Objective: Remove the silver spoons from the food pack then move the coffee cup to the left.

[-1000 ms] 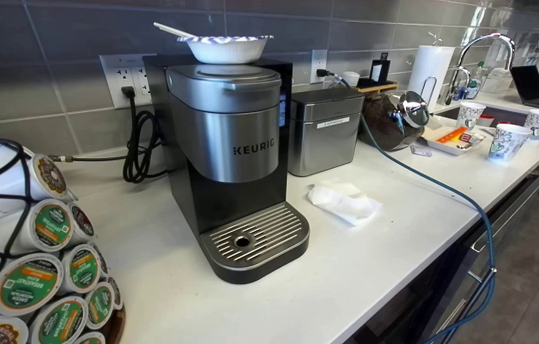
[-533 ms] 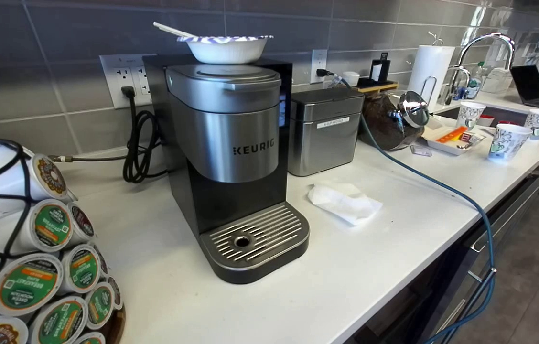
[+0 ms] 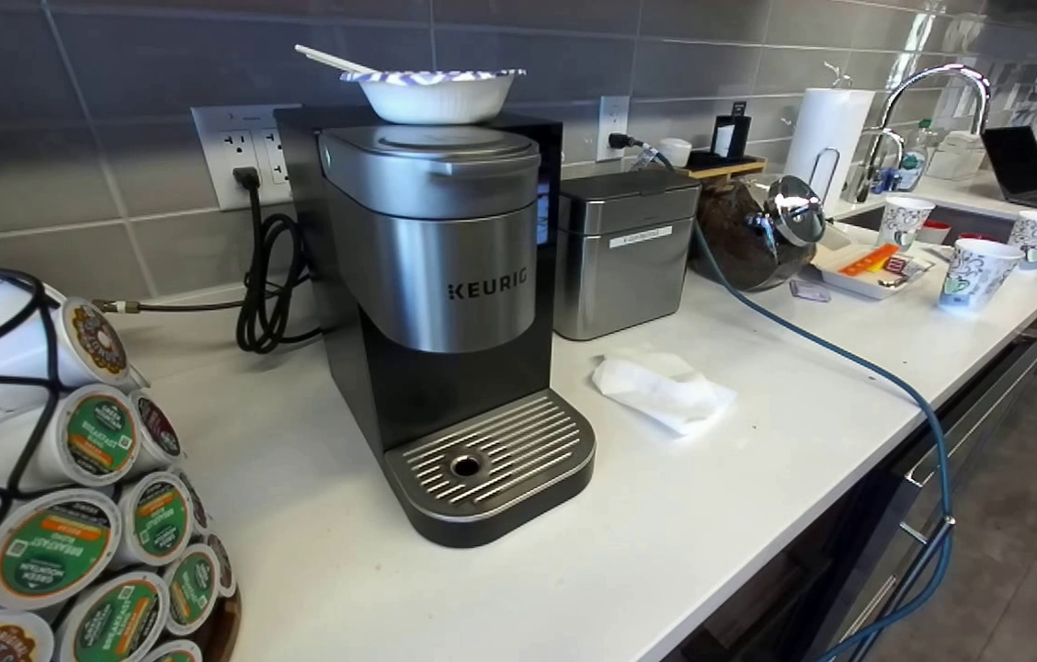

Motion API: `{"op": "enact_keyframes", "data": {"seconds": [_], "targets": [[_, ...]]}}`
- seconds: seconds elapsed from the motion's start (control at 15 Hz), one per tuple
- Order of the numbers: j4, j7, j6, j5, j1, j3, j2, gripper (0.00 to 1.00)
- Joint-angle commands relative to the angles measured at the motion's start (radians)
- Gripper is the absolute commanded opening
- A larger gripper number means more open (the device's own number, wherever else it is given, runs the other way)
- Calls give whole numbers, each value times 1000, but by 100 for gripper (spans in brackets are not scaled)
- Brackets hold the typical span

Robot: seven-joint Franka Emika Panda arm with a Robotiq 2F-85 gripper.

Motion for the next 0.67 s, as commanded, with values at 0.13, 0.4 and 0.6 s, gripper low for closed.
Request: {"op": "enact_keyframes", "data": {"seconds": [0.13, 0.4, 0.6], "targets": [[0, 5, -6, -9, 34, -27, -10, 100], [127, -29, 60, 10, 20, -85, 148, 100], [221, -227, 201, 150, 31, -170, 297, 100]]}}
